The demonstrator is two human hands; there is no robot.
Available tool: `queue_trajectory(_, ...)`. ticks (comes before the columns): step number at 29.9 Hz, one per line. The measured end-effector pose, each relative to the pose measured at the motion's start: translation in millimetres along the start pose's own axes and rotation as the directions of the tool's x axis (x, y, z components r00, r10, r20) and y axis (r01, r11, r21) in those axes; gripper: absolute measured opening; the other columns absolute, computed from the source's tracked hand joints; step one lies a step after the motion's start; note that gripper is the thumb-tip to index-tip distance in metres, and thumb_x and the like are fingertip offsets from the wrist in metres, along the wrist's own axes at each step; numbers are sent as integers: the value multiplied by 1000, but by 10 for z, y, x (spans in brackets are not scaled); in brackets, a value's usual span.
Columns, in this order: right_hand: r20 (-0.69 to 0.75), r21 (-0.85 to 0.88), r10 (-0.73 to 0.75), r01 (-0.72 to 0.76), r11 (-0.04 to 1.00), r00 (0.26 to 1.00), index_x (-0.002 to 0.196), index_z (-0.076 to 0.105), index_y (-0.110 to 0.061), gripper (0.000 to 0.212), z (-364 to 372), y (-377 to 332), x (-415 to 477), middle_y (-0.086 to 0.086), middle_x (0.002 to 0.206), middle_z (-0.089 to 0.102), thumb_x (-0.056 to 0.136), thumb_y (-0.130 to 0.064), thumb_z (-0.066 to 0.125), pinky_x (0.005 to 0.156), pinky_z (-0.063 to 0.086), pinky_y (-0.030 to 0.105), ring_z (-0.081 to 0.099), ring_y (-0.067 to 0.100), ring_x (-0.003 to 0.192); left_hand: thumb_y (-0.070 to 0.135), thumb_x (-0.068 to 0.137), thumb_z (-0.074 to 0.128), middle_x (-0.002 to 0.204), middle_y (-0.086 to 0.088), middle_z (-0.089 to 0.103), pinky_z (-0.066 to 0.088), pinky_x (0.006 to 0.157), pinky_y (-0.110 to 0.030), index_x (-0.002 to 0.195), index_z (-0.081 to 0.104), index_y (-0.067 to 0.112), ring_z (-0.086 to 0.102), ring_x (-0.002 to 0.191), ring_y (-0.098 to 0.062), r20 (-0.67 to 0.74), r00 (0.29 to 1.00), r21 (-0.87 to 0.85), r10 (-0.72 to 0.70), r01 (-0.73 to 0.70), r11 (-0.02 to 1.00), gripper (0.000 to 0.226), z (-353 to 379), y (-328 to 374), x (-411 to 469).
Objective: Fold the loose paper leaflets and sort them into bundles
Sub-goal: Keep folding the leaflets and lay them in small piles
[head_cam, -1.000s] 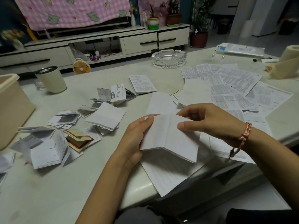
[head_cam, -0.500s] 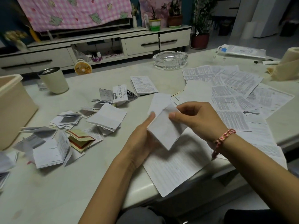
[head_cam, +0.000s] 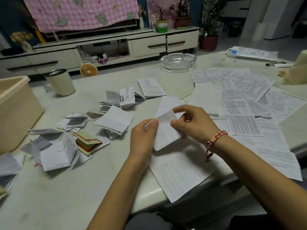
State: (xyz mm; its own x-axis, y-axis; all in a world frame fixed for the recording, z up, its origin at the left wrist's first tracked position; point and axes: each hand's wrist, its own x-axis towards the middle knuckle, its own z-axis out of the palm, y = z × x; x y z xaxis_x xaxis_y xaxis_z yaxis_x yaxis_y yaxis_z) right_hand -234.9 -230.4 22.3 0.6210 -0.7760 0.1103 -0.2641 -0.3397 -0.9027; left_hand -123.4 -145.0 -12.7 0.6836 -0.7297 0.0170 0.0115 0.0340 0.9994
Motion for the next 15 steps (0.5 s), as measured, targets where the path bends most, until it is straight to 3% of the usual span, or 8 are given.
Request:
queue_trajectory(3,75,-185,-44,57,981,996,74,61,-11,12,-6,18,52,3,55,52,85,-13,63,47,44,23,49,12,43,16,92,56,80,2,68,49,75,-32,75,65,25,61,75,-14,-13,994,170,112,-108,980,21,-44,-26,18)
queue_trajectory(6,60,-241,-39,52,969,997,66,56,1,28,-24,45,107,3,54,45,83,-18,67,48,35,21,41,9,46,18,92,57,76,10,67,47,68,-22,78,67,23,58,69,-2,37,986,250,165,-169,953,18,-56,-21,13)
queue_trajectory(9,9,-41,21,-21,999,1000,70,59,-3,18,-28,41,158,-1,48,46,82,-11,69,38,32,13,39,2,34,18,91,58,73,7,67,47,58,-15,78,66,21,58,59,2,13,996,131,89,-90,987,15,-50,-6,12)
queue_trajectory(12,-105,184,99,-78,980,990,72,55,-8,17,4,44,212,-4,36,49,86,-7,64,34,36,17,44,7,29,17,92,57,61,-3,68,49,43,-18,84,61,9,61,44,-9,49,995,-106,-88,93,990,12,-58,29,8)
queue_trajectory(15,-112,282,176,-138,949,978,75,52,-8,16,42,28,273,3,43,54,86,-2,62,34,40,18,48,10,30,15,93,56,48,-3,63,47,39,-18,81,59,7,56,37,-9,-6,996,-63,-89,89,994,15,-64,7,68)
